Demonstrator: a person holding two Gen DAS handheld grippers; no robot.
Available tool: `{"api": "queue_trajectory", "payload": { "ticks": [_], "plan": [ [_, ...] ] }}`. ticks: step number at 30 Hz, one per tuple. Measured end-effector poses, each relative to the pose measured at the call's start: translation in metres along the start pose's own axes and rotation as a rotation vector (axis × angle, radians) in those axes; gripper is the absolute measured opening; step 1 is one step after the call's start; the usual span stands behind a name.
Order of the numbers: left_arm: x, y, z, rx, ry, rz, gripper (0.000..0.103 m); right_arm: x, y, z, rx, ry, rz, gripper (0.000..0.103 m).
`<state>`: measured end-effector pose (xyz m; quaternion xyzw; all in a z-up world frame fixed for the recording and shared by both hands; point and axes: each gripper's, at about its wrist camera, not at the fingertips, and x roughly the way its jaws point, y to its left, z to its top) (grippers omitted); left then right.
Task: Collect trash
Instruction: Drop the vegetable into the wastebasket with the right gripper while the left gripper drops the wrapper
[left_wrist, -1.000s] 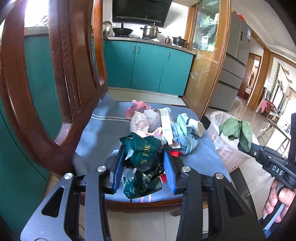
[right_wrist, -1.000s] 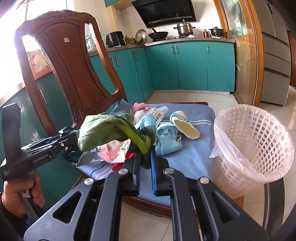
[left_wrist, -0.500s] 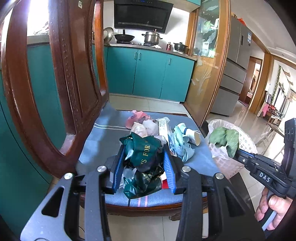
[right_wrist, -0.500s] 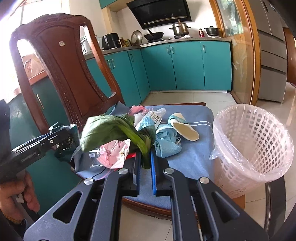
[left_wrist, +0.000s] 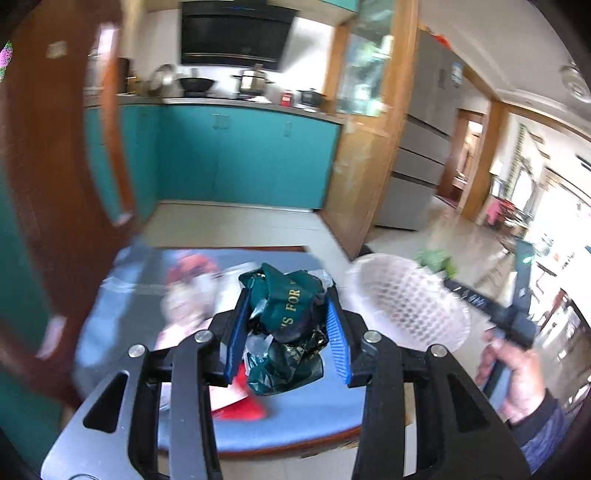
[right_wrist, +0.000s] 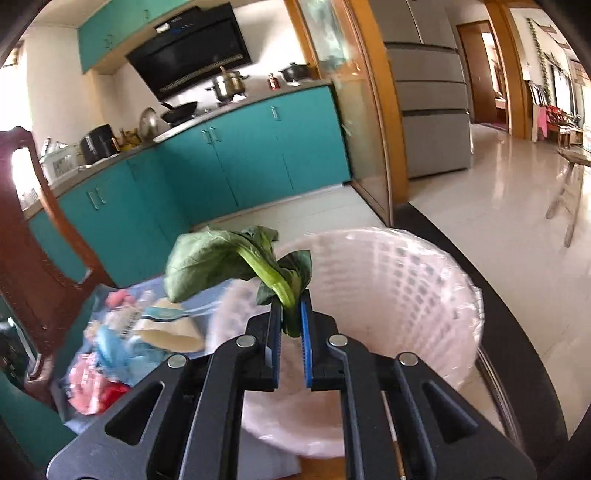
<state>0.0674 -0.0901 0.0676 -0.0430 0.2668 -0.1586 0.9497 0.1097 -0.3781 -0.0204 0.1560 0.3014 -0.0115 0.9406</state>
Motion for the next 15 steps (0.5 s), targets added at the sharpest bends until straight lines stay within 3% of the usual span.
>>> {"api": "queue_trajectory", "payload": {
  "ticks": [1,3,4,5,7,12,14,15],
  "plan": [
    [0.008,-0.011,0.004,0.010,0.003,-0.024,0.040,0.004,-0.003,-0.001,-0.010,0.022,0.004,0.012],
    [0.030,-0.040,0.014,0.039,0.013,-0.077,0.040,0.007,-0.014,-0.001,0.008,0.048,-0.029,0.035],
    [0.041,-0.054,0.017,0.053,0.018,-0.096,0.040,0.005,-0.018,-0.001,0.026,0.041,-0.040,0.062],
    [0.053,-0.068,0.020,0.062,0.028,-0.117,0.040,-0.003,-0.023,-0.001,0.052,0.017,-0.054,0.082],
    [0.084,-0.096,0.022,0.072,0.070,-0.149,0.040,-0.024,-0.037,0.003,0.103,-0.066,-0.055,0.091],
    [0.145,-0.148,0.015,0.081,0.159,-0.209,0.041,-0.049,-0.067,0.011,0.204,-0.156,-0.053,0.092],
    [0.167,-0.165,0.009,0.079,0.212,-0.245,0.045,-0.051,-0.076,0.013,0.246,-0.161,-0.046,0.092],
    [0.177,-0.171,0.005,0.083,0.241,-0.245,0.057,-0.053,-0.080,0.014,0.271,-0.165,-0.040,0.092]
  ]
}}
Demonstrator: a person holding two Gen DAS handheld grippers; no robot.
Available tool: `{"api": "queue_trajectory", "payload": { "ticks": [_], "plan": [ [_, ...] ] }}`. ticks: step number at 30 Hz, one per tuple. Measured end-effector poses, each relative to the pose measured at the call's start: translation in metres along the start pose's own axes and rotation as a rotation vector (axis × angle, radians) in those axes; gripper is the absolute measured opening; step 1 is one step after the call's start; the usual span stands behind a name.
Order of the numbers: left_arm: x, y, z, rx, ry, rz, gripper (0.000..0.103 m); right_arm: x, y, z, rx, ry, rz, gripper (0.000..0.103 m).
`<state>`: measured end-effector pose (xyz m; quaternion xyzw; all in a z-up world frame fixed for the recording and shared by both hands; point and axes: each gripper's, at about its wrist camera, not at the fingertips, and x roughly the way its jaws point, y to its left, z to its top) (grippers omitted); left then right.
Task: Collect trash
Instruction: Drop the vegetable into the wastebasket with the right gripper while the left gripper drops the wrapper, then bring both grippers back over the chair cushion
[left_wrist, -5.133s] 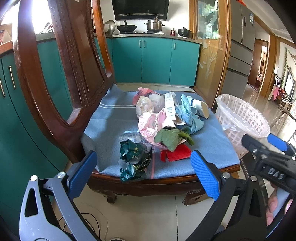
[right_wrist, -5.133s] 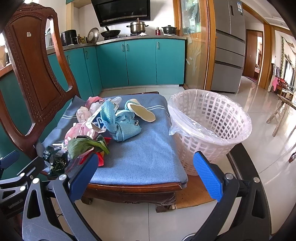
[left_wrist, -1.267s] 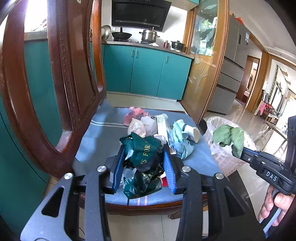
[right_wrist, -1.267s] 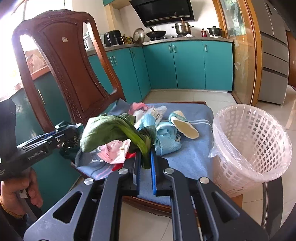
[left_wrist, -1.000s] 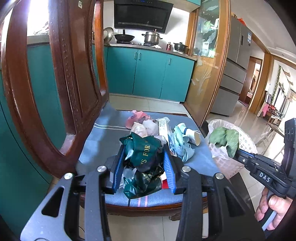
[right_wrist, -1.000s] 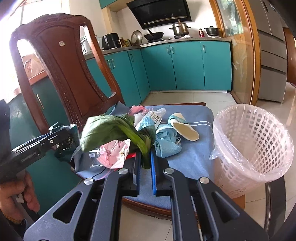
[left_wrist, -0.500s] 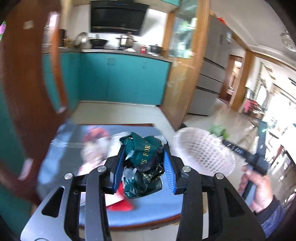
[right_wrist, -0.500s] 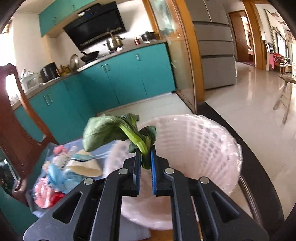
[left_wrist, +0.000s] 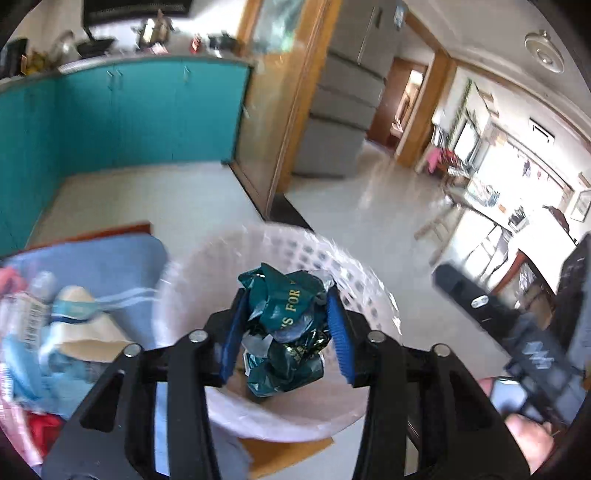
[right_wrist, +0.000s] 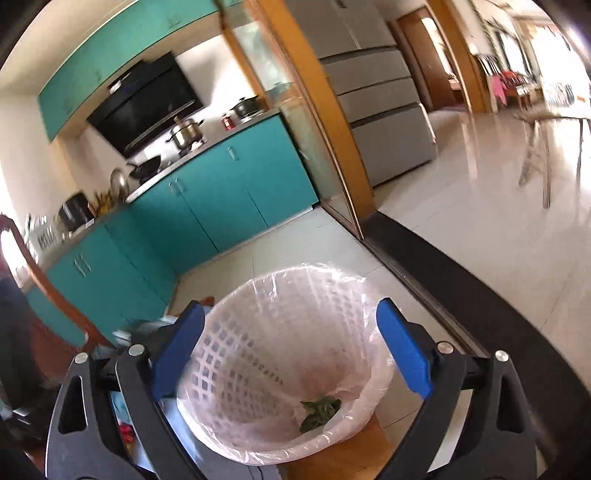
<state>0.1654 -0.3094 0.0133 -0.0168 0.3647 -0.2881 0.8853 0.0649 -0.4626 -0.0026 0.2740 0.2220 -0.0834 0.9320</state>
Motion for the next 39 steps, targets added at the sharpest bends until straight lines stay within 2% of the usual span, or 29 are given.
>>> {"api": "queue_trajectory", "payload": {
  "ticks": [1,2,3,7,13,14,16,19,22,26,28,32,34,39],
  "plan": [
    [0.007,-0.001,0.000,-0.001,0.018,0.005,0.083,-0.001,-0.003,0.002,0.016,0.000,0.007,0.092],
    [0.011,0.001,-0.002,-0.005,0.017,0.027,0.091,-0.002,-0.006,0.003,0.026,0.000,0.015,0.092],
    [0.009,0.006,-0.003,-0.010,0.001,0.050,0.094,-0.003,-0.006,0.003,0.029,-0.002,0.023,0.092],
    [-0.021,0.036,-0.008,-0.041,-0.042,0.095,0.095,-0.007,0.002,-0.001,0.003,-0.005,0.042,0.092],
    [-0.137,0.085,-0.035,-0.005,-0.225,0.274,0.100,-0.014,0.034,-0.013,-0.057,0.035,0.088,0.092],
    [-0.162,0.093,-0.045,0.002,-0.256,0.323,0.100,-0.017,0.043,-0.017,-0.070,0.039,0.102,0.092],
    [-0.192,0.108,-0.060,-0.011,-0.267,0.385,0.100,-0.020,0.066,-0.031,-0.107,0.060,0.122,0.092],
    [-0.220,0.125,-0.081,-0.057,-0.240,0.433,0.100,-0.027,0.099,-0.055,-0.164,0.118,0.166,0.092],
    [-0.231,0.146,-0.103,-0.092,-0.198,0.499,0.100,-0.036,0.136,-0.076,-0.240,0.160,0.200,0.092],
    [-0.238,0.175,-0.145,-0.168,-0.188,0.511,0.100,-0.048,0.173,-0.111,-0.332,0.165,0.235,0.092],
    [-0.232,0.191,-0.158,-0.215,-0.154,0.531,0.099,-0.049,0.183,-0.125,-0.353,0.158,0.238,0.092],
    [-0.226,0.194,-0.159,-0.189,-0.137,0.468,0.099,-0.040,0.202,-0.146,-0.392,0.193,0.253,0.092],
    [-0.220,0.193,-0.158,-0.169,-0.125,0.482,0.099,-0.037,0.210,-0.152,-0.412,0.197,0.258,0.092],
    [-0.198,0.191,-0.155,-0.155,-0.080,0.464,0.099,-0.030,0.216,-0.157,-0.446,0.194,0.250,0.092]
  ]
}}
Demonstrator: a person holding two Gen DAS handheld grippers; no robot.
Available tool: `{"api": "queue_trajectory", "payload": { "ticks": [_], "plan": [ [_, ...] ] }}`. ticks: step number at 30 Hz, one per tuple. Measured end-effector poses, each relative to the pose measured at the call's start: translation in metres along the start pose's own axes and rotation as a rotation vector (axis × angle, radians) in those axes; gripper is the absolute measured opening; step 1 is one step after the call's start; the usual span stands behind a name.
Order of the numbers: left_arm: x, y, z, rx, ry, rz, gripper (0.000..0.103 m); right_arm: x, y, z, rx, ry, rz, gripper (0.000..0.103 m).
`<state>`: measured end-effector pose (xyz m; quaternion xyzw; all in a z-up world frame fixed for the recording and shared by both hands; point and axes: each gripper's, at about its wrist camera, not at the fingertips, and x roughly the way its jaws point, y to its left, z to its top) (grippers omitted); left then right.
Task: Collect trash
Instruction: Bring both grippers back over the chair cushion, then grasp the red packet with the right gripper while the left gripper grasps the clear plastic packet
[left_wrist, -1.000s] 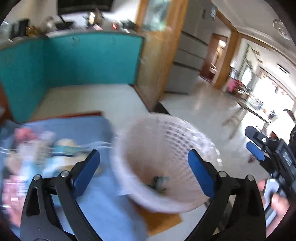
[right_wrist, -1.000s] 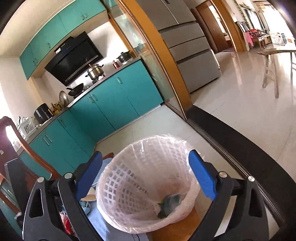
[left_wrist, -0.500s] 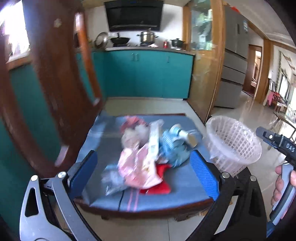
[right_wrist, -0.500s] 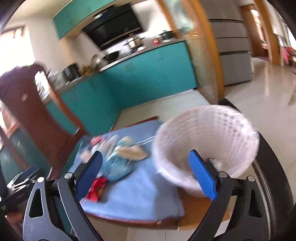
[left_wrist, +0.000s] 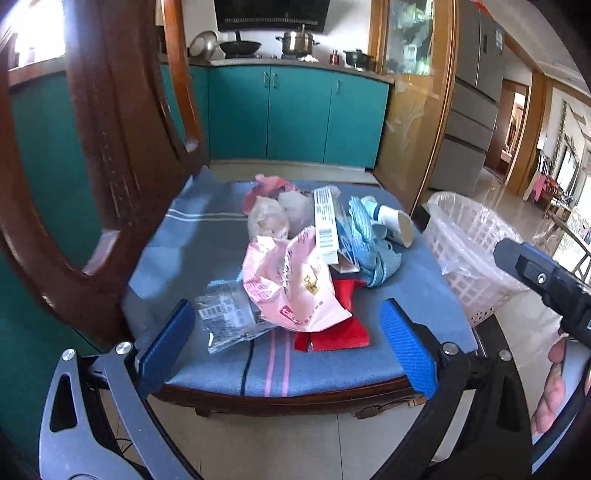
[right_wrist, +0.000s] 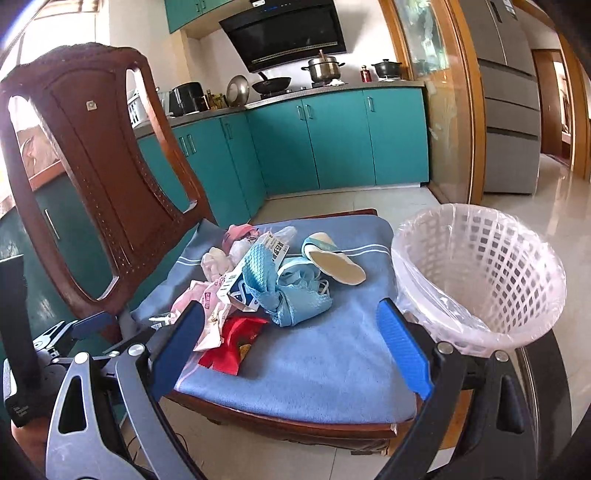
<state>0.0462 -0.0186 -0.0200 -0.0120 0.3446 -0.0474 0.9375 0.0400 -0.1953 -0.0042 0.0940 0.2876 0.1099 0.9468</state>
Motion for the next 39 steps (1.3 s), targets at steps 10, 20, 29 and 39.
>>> {"api": "queue_trajectory", "payload": {
  "ticks": [10,20,29,39],
  "plan": [
    [0.005,0.000,-0.001,-0.013,0.027,0.001,0.099,0.002,-0.001,-0.003,-0.007,0.027,0.010,0.092],
    [0.006,-0.001,-0.003,-0.006,0.036,0.012,0.099,0.001,-0.001,-0.004,-0.022,0.036,0.011,0.092],
    [0.027,0.015,-0.016,0.149,0.139,0.120,0.099,0.026,0.012,-0.020,-0.065,0.126,0.057,0.091],
    [0.059,0.034,-0.019,0.152,0.171,0.165,0.091,0.086,0.047,-0.048,-0.146,0.271,0.123,0.062]
  ]
}}
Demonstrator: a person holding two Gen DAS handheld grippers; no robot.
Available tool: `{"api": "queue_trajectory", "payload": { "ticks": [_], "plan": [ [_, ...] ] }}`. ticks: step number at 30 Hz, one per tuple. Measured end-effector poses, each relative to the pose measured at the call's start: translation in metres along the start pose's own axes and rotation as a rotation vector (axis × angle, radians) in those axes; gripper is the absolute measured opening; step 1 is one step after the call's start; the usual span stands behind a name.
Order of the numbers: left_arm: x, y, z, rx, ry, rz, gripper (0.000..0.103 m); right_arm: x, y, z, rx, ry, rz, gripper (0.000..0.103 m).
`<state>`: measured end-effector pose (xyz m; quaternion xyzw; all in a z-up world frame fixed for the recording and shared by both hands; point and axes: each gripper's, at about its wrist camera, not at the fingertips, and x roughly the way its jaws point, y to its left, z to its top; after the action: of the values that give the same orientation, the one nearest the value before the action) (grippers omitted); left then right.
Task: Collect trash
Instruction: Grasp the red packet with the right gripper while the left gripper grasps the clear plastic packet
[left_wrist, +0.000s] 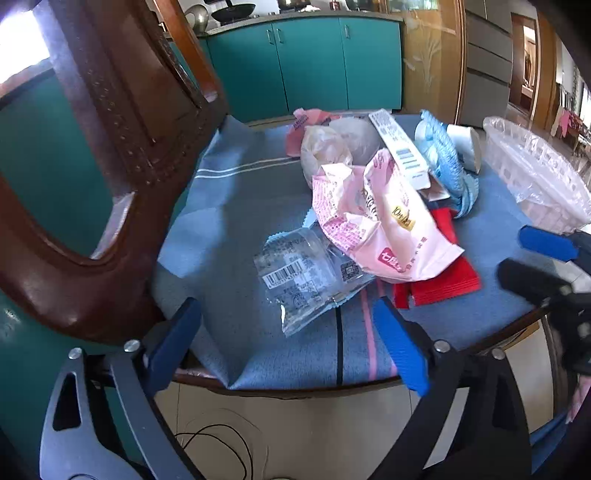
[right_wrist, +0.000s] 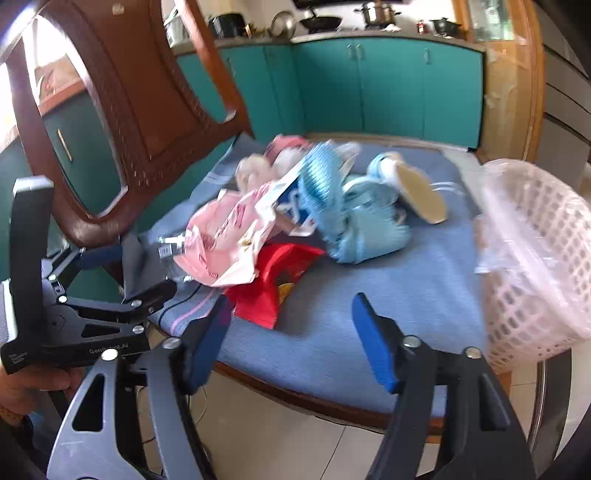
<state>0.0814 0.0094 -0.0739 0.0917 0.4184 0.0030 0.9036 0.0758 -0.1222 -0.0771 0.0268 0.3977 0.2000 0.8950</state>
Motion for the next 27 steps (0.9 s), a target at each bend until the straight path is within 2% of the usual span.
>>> {"api": "queue_trajectory", "payload": {
  "ticks": [6,8,9,10,11,13,15,19,24,27],
  "plan": [
    [0.025,0.006,0.002,-0.012,0.050,-0.019,0.081,0.029,0.003,0.002,-0.014,0.044,0.021,0.058],
    [0.032,0.008,0.002,-0.016,0.063,-0.031,0.074,0.035,0.006,0.002,-0.021,0.045,0.031,0.055],
    [0.037,0.009,0.001,-0.016,0.073,-0.041,0.066,0.038,0.010,0.001,-0.036,0.045,0.034,0.052],
    [0.041,0.010,0.001,-0.018,0.083,-0.057,0.053,0.040,0.012,0.001,-0.051,0.049,0.034,0.040],
    [0.043,0.010,0.001,-0.021,0.087,-0.071,0.047,0.040,0.014,0.001,-0.062,0.052,0.031,0.027],
    [0.044,0.010,0.001,-0.026,0.087,-0.102,0.022,0.038,0.016,0.002,-0.067,0.053,0.027,0.019],
    [0.042,0.012,0.003,-0.028,0.071,-0.119,0.010,0.031,0.015,0.003,-0.064,0.044,0.035,0.015],
    [0.021,0.014,0.009,-0.029,0.017,-0.147,0.005,0.009,0.008,0.006,-0.029,0.028,0.059,0.015],
    [-0.013,0.009,0.011,0.018,-0.035,-0.174,0.004,-0.025,-0.002,0.004,0.010,0.003,0.088,0.015],
    [-0.039,0.015,0.013,0.010,-0.083,-0.180,0.004,-0.049,-0.003,0.006,0.023,-0.041,0.098,0.015]
  ]
}}
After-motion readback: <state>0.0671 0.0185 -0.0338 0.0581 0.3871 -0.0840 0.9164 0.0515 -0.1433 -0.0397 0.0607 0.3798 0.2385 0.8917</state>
